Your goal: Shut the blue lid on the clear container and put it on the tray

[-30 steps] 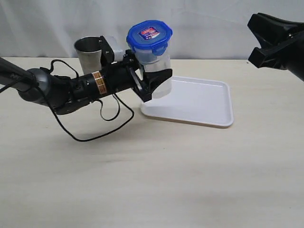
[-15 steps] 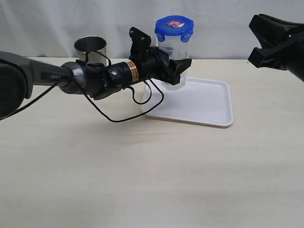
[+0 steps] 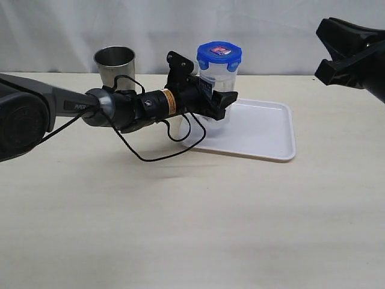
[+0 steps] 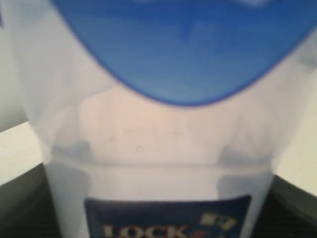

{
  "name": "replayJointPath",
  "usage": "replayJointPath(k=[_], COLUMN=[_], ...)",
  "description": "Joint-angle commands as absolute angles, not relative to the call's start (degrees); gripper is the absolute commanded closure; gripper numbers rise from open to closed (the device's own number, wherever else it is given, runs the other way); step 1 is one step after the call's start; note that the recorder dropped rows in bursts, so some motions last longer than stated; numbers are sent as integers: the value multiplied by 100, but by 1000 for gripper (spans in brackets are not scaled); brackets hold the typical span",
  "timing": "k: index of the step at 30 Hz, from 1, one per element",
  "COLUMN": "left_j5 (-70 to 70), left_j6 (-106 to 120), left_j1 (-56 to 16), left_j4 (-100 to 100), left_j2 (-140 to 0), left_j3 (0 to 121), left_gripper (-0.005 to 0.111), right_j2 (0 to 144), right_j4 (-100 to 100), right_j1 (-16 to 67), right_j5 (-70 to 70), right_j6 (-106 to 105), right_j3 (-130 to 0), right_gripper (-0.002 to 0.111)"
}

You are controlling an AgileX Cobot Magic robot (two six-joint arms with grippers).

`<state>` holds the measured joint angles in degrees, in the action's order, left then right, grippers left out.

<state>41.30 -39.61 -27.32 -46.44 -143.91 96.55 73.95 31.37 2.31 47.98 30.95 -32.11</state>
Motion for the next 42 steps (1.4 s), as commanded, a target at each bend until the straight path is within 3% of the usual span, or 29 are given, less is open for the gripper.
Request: replayJointPath(k=[1,24,32,42], left_j5=[4579,5161,5719,1877], left_j6=[-4046,-3901,-3901,-3706], left_j1=[-2722,-2722,-2377,-2867], left_j4=[-4951,-5590,-6276,-7790], left_j2=[-14345,-14345,-14092,-13504], left_j3=[9533,9331,9331,9331], left_gripper=[107,107,107,107], right_j2=[7412,7412,7483,7527], right_j4=[3092,3092,3092,3062], right_j1=[212,212,212,212], right_j5=[4802,4790,4813,4813], right_j6=[3046,3046,3034,2935], right_j3=[-3177,-3177,-3188,-3188], right_gripper=[104,104,104,104])
